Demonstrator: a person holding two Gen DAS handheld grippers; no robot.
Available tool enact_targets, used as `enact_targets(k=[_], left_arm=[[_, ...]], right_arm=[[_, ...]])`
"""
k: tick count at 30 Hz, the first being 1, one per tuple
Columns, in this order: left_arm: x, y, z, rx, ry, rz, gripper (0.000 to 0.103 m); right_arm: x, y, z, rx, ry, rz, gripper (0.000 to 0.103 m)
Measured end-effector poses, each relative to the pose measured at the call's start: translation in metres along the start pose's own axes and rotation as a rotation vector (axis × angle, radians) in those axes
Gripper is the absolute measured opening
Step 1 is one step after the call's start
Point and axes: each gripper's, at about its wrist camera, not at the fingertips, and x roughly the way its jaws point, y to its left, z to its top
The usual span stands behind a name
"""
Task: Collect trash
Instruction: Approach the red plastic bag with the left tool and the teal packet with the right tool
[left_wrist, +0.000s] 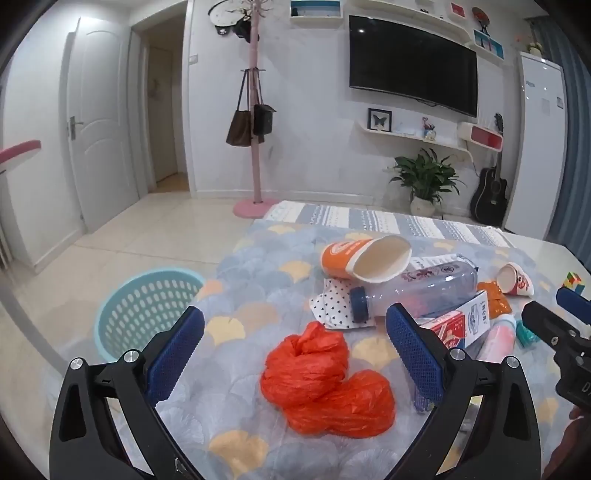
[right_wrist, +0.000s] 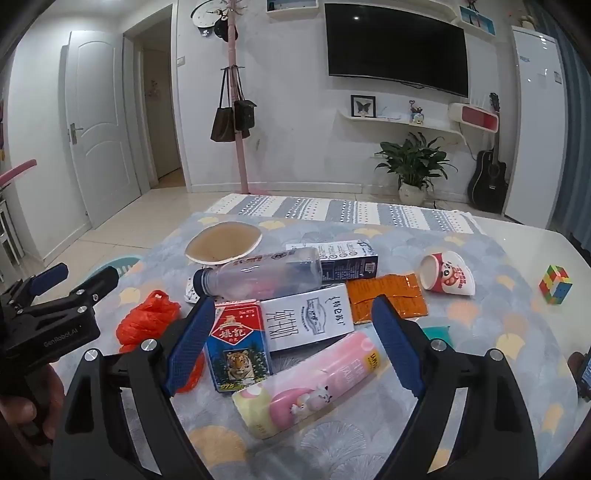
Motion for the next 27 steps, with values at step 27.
enact_targets(k=[27], left_arm=[[0.002,0.017,0.002,-0.074,0.017,0.008,0.096]], right_arm=[[-0.007,0.006,-0.004,-0.008,-0.004,0.000,0.082]])
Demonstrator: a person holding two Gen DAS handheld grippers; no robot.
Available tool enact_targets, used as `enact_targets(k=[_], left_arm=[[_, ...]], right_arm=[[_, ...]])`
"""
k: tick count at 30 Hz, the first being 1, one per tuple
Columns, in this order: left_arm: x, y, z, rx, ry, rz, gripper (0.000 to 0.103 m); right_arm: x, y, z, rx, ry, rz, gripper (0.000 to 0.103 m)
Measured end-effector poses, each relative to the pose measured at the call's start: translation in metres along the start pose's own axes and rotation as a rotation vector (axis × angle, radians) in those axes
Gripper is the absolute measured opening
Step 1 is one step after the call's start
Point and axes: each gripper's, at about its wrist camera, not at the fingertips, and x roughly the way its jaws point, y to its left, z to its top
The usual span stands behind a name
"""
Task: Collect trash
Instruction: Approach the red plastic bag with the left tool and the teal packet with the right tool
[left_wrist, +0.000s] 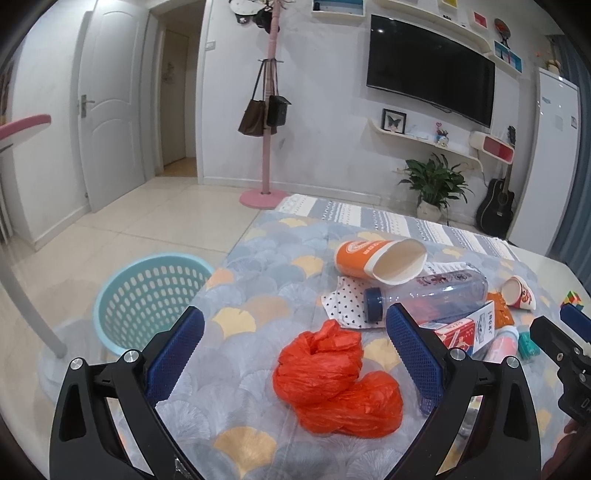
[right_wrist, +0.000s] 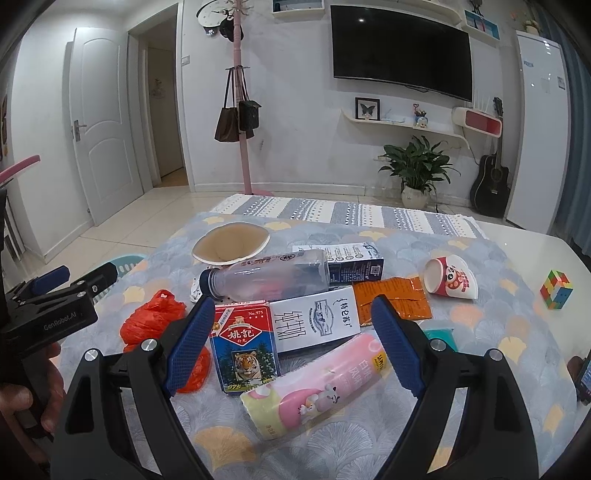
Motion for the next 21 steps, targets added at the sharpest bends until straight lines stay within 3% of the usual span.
enact_targets(k=[21], left_arm=[[0.0002,0.0022,0.0002,-0.004,0.002,0.001,0.096]], right_arm=[[-0.0024,0.0022,0.0029,-0.005,-0.009,-0.007,0.079]])
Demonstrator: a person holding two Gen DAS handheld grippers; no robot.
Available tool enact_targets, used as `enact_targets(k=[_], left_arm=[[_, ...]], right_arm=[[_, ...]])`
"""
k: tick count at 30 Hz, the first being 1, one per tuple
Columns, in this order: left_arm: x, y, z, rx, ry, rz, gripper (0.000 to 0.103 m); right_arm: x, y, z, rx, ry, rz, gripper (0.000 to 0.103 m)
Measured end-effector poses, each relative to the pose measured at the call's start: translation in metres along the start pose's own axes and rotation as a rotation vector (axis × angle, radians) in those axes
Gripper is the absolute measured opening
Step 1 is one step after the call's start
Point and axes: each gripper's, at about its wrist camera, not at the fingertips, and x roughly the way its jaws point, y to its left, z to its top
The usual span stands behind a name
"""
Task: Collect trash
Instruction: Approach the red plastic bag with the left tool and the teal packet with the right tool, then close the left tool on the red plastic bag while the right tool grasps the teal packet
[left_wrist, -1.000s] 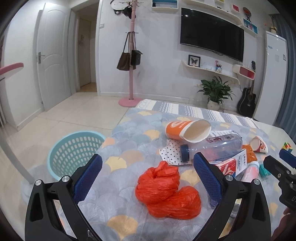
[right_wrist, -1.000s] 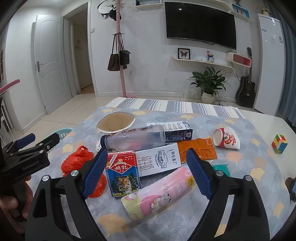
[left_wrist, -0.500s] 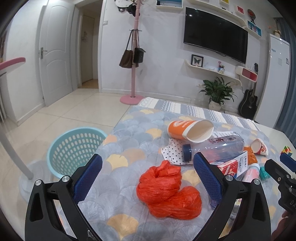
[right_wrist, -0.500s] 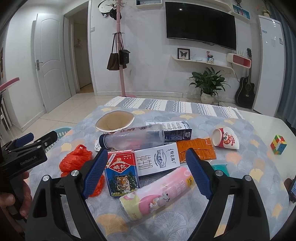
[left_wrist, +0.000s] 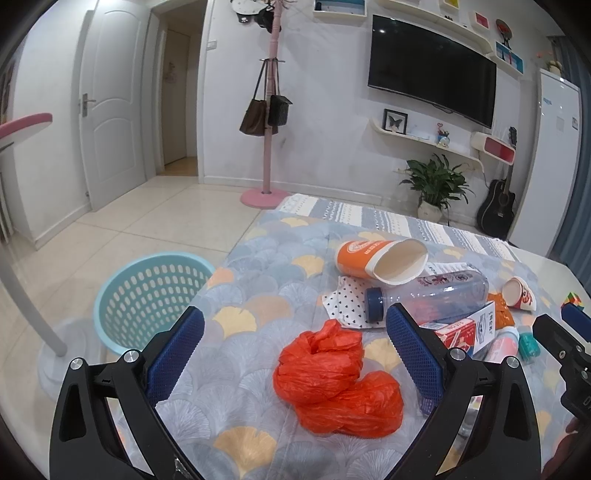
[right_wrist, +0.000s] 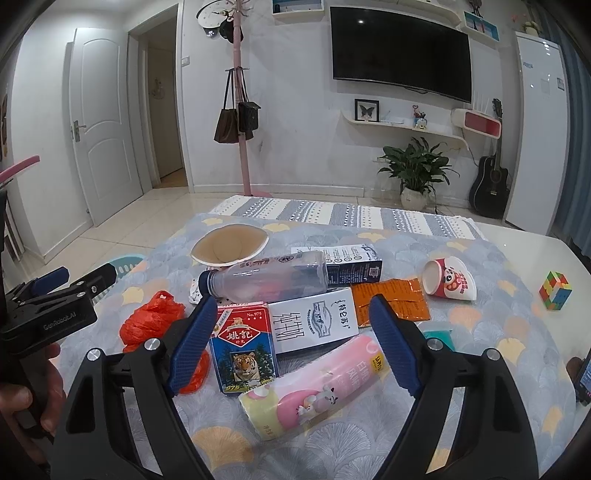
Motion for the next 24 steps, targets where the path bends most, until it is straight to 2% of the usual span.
enact_targets(k=[15,20,24], left_arm=[[-0.002,0.004,0.001,-0.005,-0.017,0.016,0.096],[-0.003,0.015,0.003,-0.023,-0.029,0.029,0.096],[0.004,0.026,0.005,-0.050,0.006,-0.006,0.096]], right_arm=[[-0.006,-0.001,0.003,-0.002,-0.023,-0.013,0.079],[-0.011,-0.010,0.007,-0.003,-0.046,-0.052,0.068],[-0.015,-0.028,0.012,0.017,-0.061,-0.103,0.056]])
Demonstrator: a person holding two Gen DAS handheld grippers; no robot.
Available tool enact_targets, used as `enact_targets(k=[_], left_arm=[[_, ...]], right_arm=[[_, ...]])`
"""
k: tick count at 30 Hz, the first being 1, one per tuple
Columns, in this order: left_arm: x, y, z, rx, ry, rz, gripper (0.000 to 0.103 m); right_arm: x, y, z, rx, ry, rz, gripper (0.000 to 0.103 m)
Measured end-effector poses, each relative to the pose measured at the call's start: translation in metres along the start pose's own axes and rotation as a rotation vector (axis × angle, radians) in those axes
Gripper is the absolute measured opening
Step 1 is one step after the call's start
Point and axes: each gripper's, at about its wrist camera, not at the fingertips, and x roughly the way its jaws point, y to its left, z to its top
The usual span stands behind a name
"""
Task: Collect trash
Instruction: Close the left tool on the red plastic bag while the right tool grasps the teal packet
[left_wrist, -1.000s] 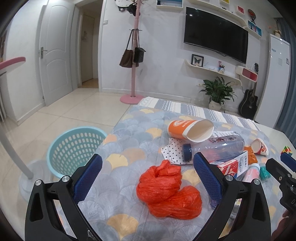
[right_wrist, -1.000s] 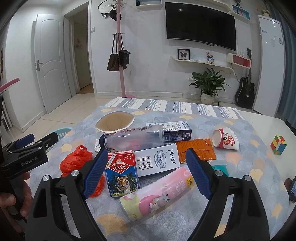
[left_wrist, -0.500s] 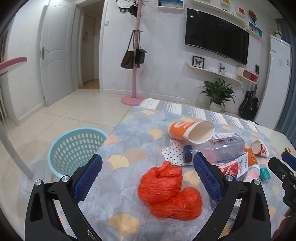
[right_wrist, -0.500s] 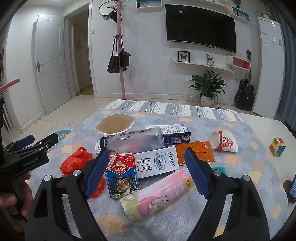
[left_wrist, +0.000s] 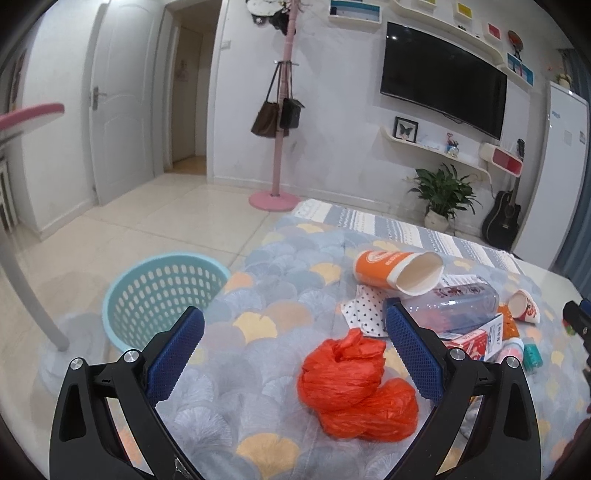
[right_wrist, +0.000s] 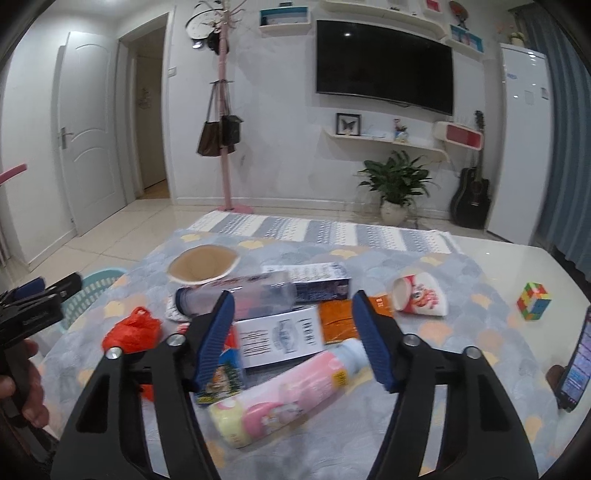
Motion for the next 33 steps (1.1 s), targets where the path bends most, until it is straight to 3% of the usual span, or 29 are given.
enact_targets(k=[7,11,16,19,23,30,33], left_arm=[[0.037,-0.009,-0.010,-0.021,0.181,-0.149,0.096],[0.061,-0.013,-0.021,-0.064,0.274,-0.187,0.095],[0.088,-0.014,-0.038,-0.109,0.381,-0.174,0.094],[0.100,-0.012,-0.046,-0.131,0.433,-0.181,0.087],[0.104,-0.018,-0.050,-0.093,0.440,-0.153,0.085],[0.105,-0.034,-0.052,0.007,0.433,-0.099,0.085],[0.103,-0.039,-0.053,0.061,0.427,-0.058,0.076]], right_arm=[[-0.002,-0.054,0.002,0.052,-0.003,-0.140,0.053],[0.001,-0.087,-0.008,0.110,0.033,-0.180,0.053],[0.015,-0.112,-0.026,0.184,0.105,-0.187,0.053],[0.029,-0.117,-0.036,0.187,0.152,-0.199,0.053],[0.048,-0.117,-0.048,0.185,0.209,-0.192,0.056],[0.086,-0.120,-0.060,0.168,0.289,-0.194,0.069],[0.098,-0.123,-0.063,0.173,0.323,-0.185,0.070]])
